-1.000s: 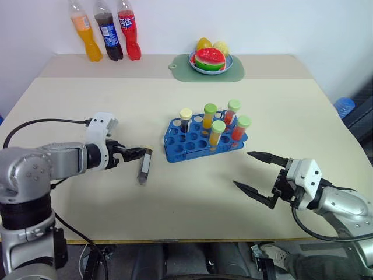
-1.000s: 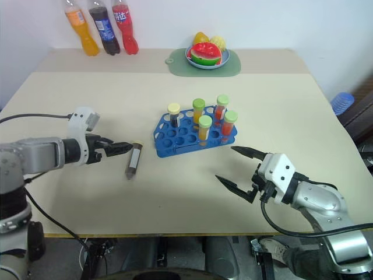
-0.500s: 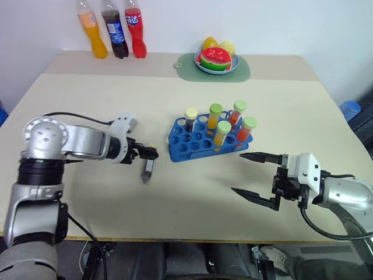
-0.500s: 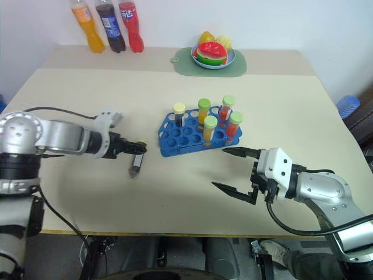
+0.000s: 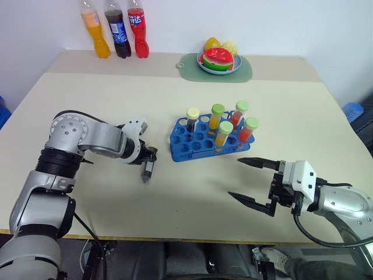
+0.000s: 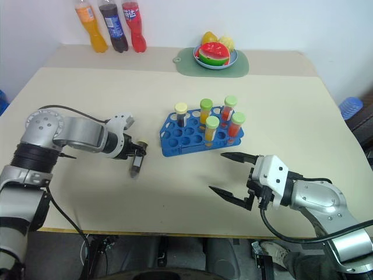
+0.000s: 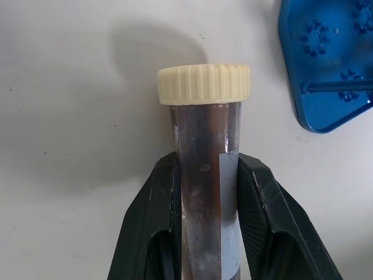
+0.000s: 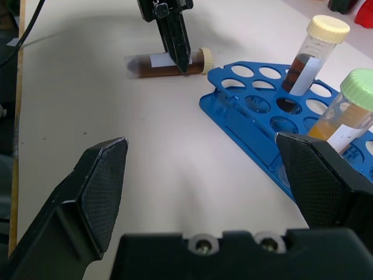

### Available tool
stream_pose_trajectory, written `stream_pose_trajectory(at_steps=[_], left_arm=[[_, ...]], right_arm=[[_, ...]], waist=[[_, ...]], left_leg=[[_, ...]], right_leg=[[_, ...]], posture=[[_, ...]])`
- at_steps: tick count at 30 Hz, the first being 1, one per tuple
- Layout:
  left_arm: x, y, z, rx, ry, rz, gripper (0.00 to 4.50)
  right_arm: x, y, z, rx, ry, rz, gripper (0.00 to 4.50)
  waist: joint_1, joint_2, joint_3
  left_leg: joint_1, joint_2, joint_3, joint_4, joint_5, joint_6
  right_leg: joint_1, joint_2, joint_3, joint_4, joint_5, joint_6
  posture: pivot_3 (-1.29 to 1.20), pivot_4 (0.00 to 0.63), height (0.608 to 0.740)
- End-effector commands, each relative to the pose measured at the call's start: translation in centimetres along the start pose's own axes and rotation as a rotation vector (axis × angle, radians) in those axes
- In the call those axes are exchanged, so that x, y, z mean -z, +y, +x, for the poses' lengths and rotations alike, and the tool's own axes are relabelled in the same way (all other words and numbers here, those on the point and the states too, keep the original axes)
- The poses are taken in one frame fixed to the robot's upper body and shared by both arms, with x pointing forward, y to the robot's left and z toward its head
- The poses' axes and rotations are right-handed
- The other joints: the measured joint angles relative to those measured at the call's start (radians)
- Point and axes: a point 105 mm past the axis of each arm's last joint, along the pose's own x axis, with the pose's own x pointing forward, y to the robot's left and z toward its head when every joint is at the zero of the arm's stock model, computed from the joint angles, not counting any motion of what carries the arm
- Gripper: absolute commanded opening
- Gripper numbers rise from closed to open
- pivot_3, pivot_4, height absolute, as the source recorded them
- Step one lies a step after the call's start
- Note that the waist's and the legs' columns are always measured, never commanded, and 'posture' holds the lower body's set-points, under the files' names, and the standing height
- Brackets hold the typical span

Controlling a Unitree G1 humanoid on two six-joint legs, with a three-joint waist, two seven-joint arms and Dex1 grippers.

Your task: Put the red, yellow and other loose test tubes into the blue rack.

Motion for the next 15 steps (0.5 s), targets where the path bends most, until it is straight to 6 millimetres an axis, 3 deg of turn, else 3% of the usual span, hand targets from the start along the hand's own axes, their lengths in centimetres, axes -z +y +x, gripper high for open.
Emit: stream_pose_trajectory(at_steps=[1, 6, 8, 11, 15], left_arm=[[-0.4, -0.3, -1.9, 0.074, -0.062, 0.027, 0.73], [-0.3, -0.5, -4.3, 0.177, -0.167, 0.051, 0.73], [-1.1, -1.4, -5.3, 0.283, -0.279, 0.057, 0.73], [-3.4, -5.0, -9.9, 0.634, -0.653, 0.155, 0.73], [-3.8, -6.4, -12.1, 0.815, -0.821, 0.254, 0.73]], right_arm=[[-0.8, -0.2, 0.2, 0.015, -0.033, -0.033, 4.5], [-0.5, -0.6, 0.7, 0.032, -0.048, -0.027, 4.5], [-0.5, -0.9, 0.9, 0.04, -0.056, -0.026, 4.5], [-0.4, -1.2, 1.2, 0.055, -0.068, -0.029, 4.5], [-0.4, -1.6, 1.4, 0.079, -0.08, -0.027, 4.5]], waist=[[-0.003, 0.0, 0.0], [-0.001, 0.0, 0.0], [0.001, 0.0, 0.0], [0.005, -0.001, 0.001], [0.002, -0.001, 0.0]], left_leg=[[0.0, 0.0, 0.0, 0.0, 0.0, 0.0], [0.0, 0.0, 0.0, 0.0, 0.001, -0.001], [0.0, 0.0, 0.001, 0.0, 0.001, -0.001], [-0.001, 0.0, 0.001, 0.0, 0.001, -0.002], [-0.002, 0.0, 0.001, 0.0, 0.001, -0.002]], right_leg=[[0.0, 0.0, 0.0, 0.0, 0.0, 0.0], [0.0, 0.0, 0.0, 0.0, 0.0, 0.0], [0.0, 0.0, 0.0, -0.001, 0.0, 0.0], [0.0, -0.001, -0.001, -0.002, 0.0, -0.001], [0.0, -0.001, -0.001, -0.003, 0.0, -0.001]], posture=[[0.0, 0.15, 0.74], [0.0, 0.15, 0.74], [0.0, 0.15, 0.74], [0.0, 0.15, 0.74], [0.0, 0.15, 0.74]])
